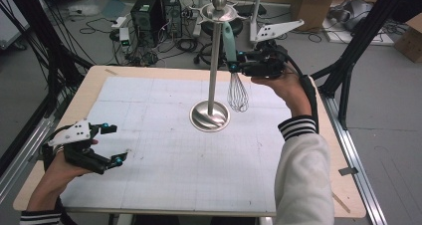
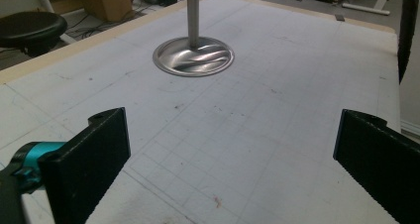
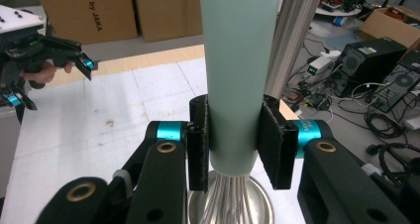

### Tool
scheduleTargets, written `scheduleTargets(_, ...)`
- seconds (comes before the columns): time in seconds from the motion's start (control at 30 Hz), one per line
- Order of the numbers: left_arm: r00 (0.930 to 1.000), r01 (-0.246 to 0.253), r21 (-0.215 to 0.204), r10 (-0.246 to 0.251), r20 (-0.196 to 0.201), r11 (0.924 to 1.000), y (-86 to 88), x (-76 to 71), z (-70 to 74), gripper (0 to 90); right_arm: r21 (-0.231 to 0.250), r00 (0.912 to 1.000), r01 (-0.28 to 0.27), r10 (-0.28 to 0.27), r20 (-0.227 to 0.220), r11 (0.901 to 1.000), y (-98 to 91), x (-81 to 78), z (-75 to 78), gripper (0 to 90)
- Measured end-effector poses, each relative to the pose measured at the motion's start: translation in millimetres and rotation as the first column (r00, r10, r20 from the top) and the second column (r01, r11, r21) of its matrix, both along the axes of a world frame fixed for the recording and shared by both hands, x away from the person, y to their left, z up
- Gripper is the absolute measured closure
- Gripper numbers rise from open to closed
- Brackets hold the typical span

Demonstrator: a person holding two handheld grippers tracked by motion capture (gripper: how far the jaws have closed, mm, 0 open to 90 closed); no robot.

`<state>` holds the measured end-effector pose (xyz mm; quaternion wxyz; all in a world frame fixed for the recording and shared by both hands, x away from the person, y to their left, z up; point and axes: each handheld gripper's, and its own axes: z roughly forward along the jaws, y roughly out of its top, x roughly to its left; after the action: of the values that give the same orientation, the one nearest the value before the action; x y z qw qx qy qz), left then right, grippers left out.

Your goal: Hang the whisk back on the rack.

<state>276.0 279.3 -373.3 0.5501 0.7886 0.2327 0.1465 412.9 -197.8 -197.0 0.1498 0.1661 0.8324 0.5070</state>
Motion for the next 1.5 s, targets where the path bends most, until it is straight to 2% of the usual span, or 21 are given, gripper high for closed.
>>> scheduleTargets(0.1,1.0000,-0.004,-0.001,0.004,-0.001,1.0000,1.4,-0.5,-0.5,1.7,0.000,1.0000,0.009,-0.009,0.003,1.0000,-1.6,-1.3,-0.5,62.5)
scheduleTargets(0.3,0.9999,-0.011,-0.003,0.011,-0.003,0.9999,3.9,-0.7,-1.7,1.7,-0.001,0.9997,0.024,-0.024,0.002,0.9997,-6.4,-3.4,-2.0,58.5)
scheduleTargets(0.33,0.9999,-0.012,-0.006,0.012,-0.001,0.9999,3.8,-0.5,-1.5,1.7,-0.005,0.9996,0.024,-0.024,-0.014,0.9997,-6.7,-5.1,-2.2,57.5)
scheduleTargets(0.53,0.9996,-0.026,-0.010,0.026,-0.005,0.9996,7.3,-0.2,-1.5,1.7,-0.004,0.9996,0.001,-0.002,-0.030,1.0000,-12.4,-20.3,-9.8,53.5)
scheduleTargets(0.73,0.9992,-0.038,-0.009,0.038,-0.010,0.9992,8.4,2.2,-2.5,1.7,-0.027,0.9989,-0.001,0.000,-0.047,0.9996,-24.9,-32.5,-20.2,47.5)
scheduleTargets(0.87,0.9991,-0.042,-0.007,0.042,-0.010,0.9991,9.5,3.0,-2.4,1.7,0.008,0.9993,-0.009,0.010,-0.036,0.9999,-36.5,-42.4,-27.8,42.7)
scheduleTargets(0.9,0.9991,-0.041,-0.009,0.041,-0.010,0.9991,9.6,3.1,-2.4,1.7,-0.004,0.9984,-0.001,0.000,-0.057,1.0000,-38.5,-45.3,-29.0,40.0)
scheduleTargets(0.97,0.9989,-0.047,-0.008,0.047,-0.010,0.9989,9.9,3.3,-2.3,1.7,-0.047,0.9979,0.016,-0.019,-0.061,0.9988,-41.2,-51.3,-30.9,37.5)
scheduleTargets(1.03,0.9988,-0.047,-0.007,0.047,-0.009,0.9989,9.7,3.4,-2.3,1.7,-0.062,0.9980,0.013,-0.017,-0.061,0.9980,-41.9,-57.5,-30.9,33.9)
scheduleTargets(1.17,0.9990,-0.044,0.001,0.044,-0.005,0.9990,8.5,2.4,-2.0,1.7,-0.076,0.9980,0.021,-0.025,-0.058,0.9969,-42.9,-70.5,-28.9,26.2)
scheduleTargets(1.27,0.9993,-0.038,0.000,0.038,-0.002,0.9993,8.2,1.3,-1.5,1.7,-0.071,0.9966,0.051,-0.055,-0.061,0.9961,-45.3,-76.9,-27.0,20.7)
scheduleTargets(1.5,0.9994,-0.035,0.000,0.035,0.004,0.9994,9.1,-1.4,0.0,1.7,-0.091,0.9955,0.058,-0.064,-0.069,0.9941,-48.9,-87.5,-25.1,15.2)
